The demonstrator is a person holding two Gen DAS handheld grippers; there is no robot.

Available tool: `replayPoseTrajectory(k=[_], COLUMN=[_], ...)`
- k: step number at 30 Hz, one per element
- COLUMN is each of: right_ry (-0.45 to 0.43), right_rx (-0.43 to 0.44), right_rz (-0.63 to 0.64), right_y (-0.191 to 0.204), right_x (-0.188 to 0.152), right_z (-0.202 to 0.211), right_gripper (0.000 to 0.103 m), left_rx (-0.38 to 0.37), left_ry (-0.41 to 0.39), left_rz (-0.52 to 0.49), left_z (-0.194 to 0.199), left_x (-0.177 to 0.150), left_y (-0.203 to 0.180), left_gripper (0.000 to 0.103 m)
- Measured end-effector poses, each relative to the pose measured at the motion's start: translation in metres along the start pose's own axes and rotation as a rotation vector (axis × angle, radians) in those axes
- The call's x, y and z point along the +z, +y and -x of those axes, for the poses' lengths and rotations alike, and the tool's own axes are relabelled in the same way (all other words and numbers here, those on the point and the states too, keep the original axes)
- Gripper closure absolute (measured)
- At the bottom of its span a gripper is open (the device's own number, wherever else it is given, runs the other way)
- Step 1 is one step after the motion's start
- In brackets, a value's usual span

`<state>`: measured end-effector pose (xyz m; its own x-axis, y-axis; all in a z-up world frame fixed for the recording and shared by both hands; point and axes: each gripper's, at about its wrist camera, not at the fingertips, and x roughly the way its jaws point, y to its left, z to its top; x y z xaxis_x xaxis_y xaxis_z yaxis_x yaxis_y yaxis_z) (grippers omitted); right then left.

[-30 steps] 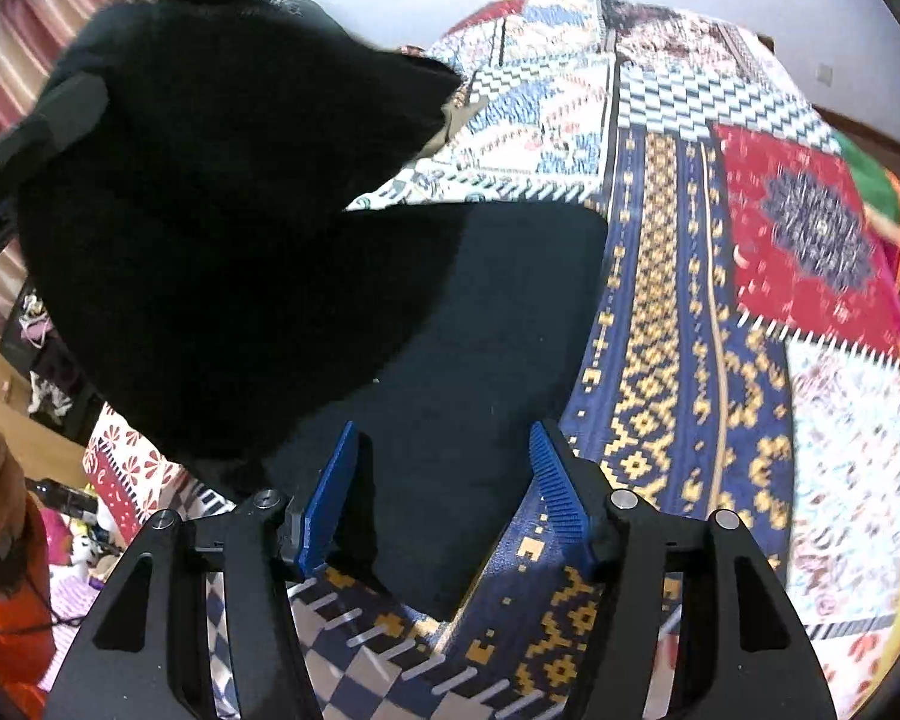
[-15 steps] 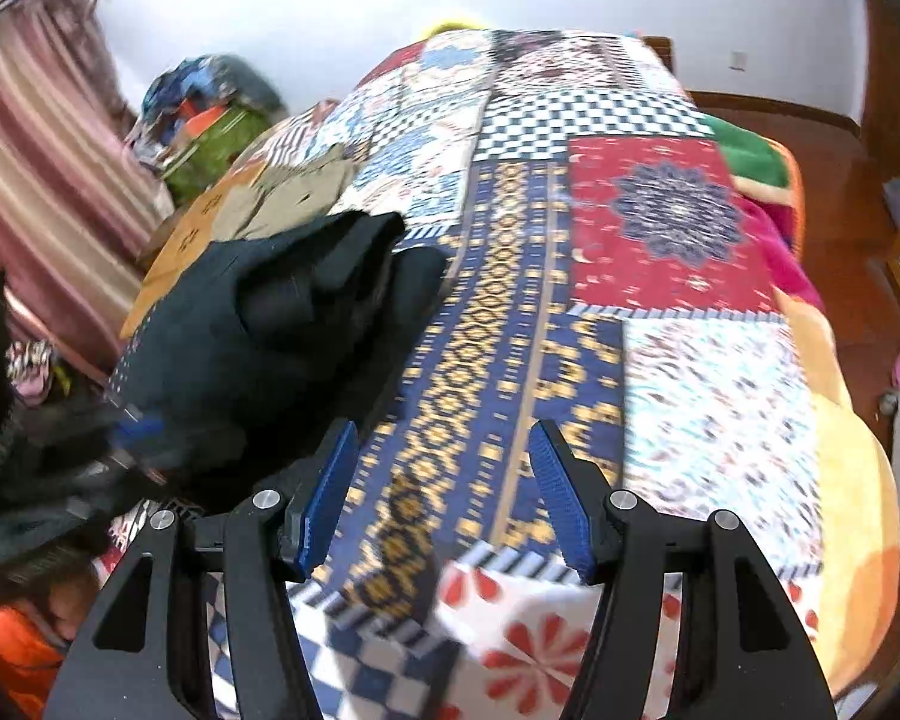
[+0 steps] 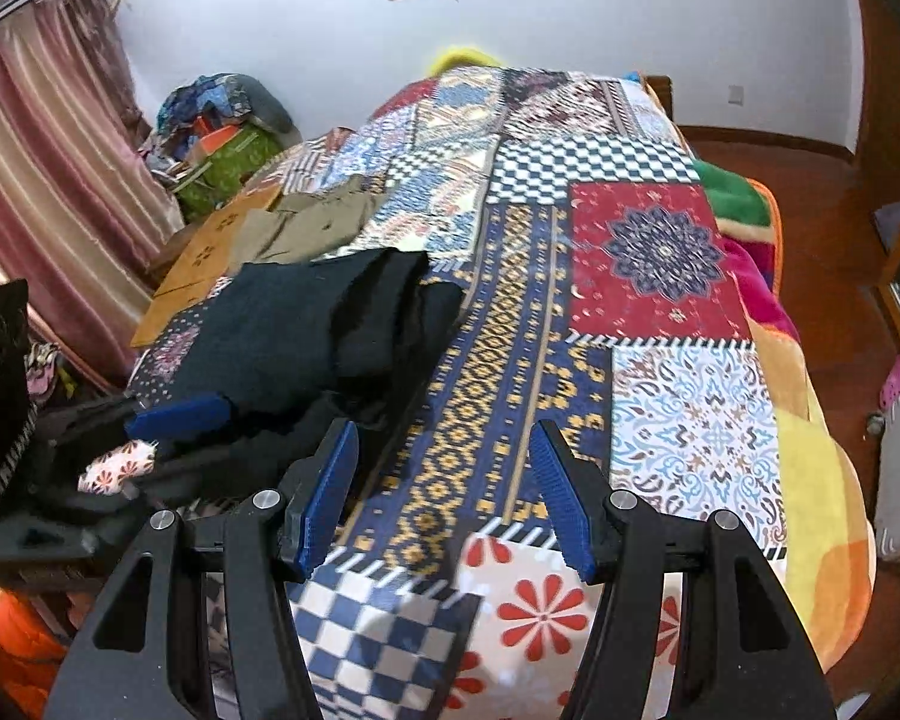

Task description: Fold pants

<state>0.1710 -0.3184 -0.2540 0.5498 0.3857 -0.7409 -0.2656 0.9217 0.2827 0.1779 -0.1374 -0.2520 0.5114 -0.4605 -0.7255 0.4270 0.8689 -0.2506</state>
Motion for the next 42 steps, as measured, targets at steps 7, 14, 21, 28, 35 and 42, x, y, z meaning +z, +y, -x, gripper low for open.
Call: replayPoseTrajectory(k=[7, 14, 21, 28, 35, 42], right_ry=[0.019, 0.101, 0.175, 0.155, 0.151, 0.150], right_rx=[0.044, 0.076, 0.081, 0.002, -0.071, -0.145], right_rz=[0.056, 0.115, 0.115, 0.152, 0.104, 0.069], right_y=[0.029, 0.056, 0.047, 0.028, -0.020, -0.057], right_x=[-0.003, -0.019, -0.019, -0.008, 0.022, 0.052], right_z=[-0.008, -0.037, -0.068, -0.074, -0.100, -0.127], right_gripper=[0.046, 0.046, 0.046, 0.046, 0.046, 0.046], left_rx=[0.200, 0.373, 0.341, 0.347, 0.268, 0.167], left_ry=[-0.089, 0.051, 0.141, 0.133, 0.109, 0.121], left_rz=[0.160, 0.346, 0.371, 0.259, 0.174, 0.138], left_z=[0.040, 0.016, -0.012, -0.011, -0.028, -0.070], left_x=[-0.005, -0.050, -0.079, -0.066, -0.039, -0.012], left_y=[0.084, 0.186, 0.200, 0.166, 0.121, 0.088], left_gripper=[0.031, 0.031, 0.031, 0.032, 0.032, 0.031])
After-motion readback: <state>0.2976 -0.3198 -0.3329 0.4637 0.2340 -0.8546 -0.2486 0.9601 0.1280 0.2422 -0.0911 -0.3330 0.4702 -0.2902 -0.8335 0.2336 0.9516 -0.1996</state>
